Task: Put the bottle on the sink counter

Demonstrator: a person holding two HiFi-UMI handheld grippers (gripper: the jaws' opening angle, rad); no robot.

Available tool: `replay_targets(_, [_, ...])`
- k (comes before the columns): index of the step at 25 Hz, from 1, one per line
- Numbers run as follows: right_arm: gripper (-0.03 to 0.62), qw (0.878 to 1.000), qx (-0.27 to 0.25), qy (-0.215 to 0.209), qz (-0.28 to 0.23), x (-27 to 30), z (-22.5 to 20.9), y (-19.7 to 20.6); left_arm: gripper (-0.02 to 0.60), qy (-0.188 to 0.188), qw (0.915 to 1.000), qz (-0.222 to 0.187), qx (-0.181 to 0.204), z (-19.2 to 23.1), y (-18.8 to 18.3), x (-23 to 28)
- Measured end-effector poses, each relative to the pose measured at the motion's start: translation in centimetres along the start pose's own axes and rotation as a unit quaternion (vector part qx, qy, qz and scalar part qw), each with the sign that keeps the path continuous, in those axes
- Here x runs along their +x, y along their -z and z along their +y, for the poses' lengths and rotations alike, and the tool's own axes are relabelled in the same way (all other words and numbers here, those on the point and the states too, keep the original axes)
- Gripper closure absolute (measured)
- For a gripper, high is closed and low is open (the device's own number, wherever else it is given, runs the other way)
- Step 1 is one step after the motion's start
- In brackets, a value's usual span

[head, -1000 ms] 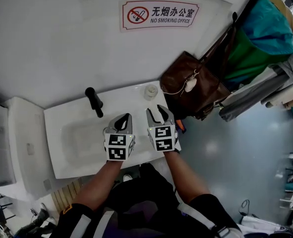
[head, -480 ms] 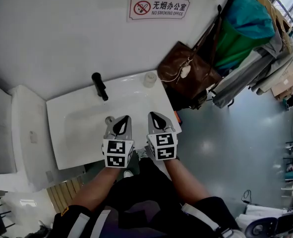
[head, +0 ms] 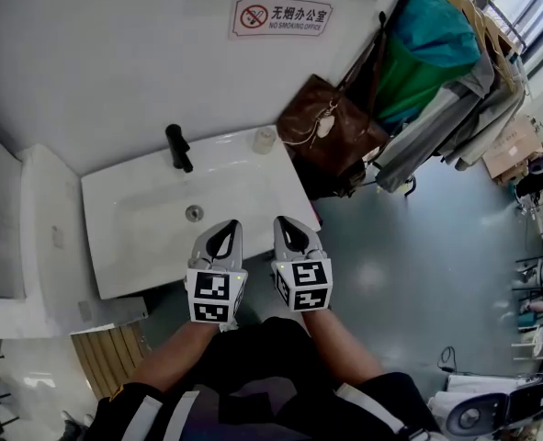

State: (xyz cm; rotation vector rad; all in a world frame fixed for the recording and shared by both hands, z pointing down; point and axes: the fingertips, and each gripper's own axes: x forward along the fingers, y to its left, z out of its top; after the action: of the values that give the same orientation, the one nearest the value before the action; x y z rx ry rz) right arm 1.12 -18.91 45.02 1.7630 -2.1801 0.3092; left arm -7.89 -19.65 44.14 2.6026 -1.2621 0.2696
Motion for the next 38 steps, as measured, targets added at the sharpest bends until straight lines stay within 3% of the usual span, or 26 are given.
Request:
replay_targets(6, [0.594,1.000,0.002,0.001,-0.001,-4.0,0.2,1.4,0.584,0.006,1.0000,0.004,-0.001,-3.3,1.1,-2.9])
replay_targets(19, [0.594,1.000,0.012,-0.014,-0.015,-15.9,-1.4,4.5,0.583,0.029,0.9994,-0.013,0.014,-15.2,1.3,-9.0])
replay_targets(30, [0.594,0.999,-0.001,-0.038,-0.022,-28.9,-4.0,9.2,0.583,0.033,0.9993,-0.015,0.008,-28.7,4.5,-15.4])
replay_targets(38, [0.594,0.998,-0.002,-0.042,-0.041,-37.4,-6.0,11.4,0.583,0.016,0.9996,-0.008,0.022,-35.9,6.2,-19.5])
